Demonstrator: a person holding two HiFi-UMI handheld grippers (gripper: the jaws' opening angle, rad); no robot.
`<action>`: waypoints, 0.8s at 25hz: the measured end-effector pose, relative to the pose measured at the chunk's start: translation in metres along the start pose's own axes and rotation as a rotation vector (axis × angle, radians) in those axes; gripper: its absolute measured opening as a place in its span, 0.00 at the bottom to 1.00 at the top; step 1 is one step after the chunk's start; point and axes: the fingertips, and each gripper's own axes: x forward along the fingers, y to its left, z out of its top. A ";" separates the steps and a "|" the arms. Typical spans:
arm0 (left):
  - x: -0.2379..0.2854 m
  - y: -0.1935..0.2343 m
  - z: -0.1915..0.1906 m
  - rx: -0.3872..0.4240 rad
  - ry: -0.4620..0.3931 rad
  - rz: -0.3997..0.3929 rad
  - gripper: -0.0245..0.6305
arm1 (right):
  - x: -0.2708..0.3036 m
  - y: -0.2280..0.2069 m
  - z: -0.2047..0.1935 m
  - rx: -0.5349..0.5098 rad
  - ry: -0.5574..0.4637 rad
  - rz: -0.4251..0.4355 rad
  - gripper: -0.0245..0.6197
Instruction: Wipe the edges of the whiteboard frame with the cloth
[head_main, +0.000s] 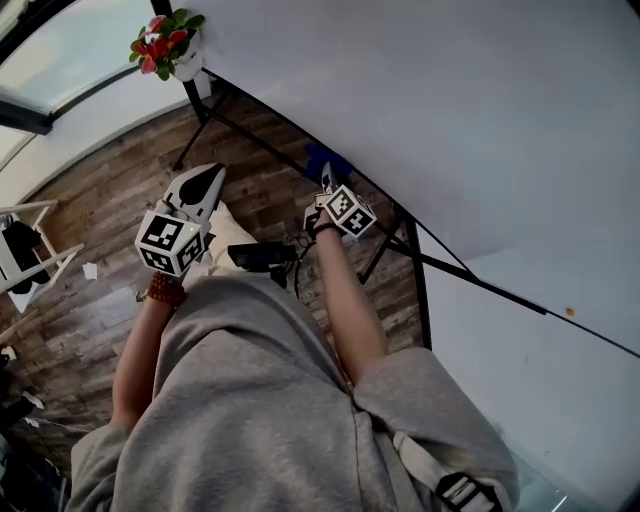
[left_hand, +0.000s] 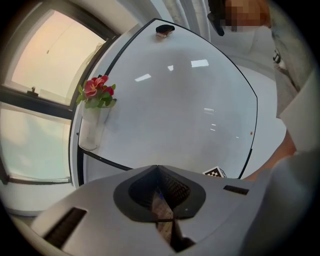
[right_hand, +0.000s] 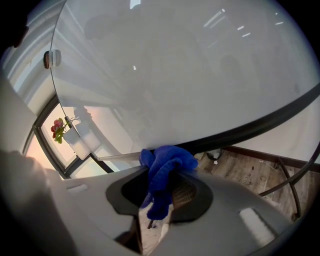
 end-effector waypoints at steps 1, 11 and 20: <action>-0.001 0.000 0.000 -0.003 -0.005 0.001 0.05 | 0.003 0.001 0.001 -0.004 0.001 0.006 0.20; -0.032 0.019 -0.018 -0.041 0.011 0.064 0.05 | 0.019 0.022 -0.004 0.031 -0.005 0.016 0.20; -0.033 0.019 -0.018 -0.003 0.007 0.040 0.05 | 0.025 0.035 -0.009 -0.004 0.005 0.038 0.20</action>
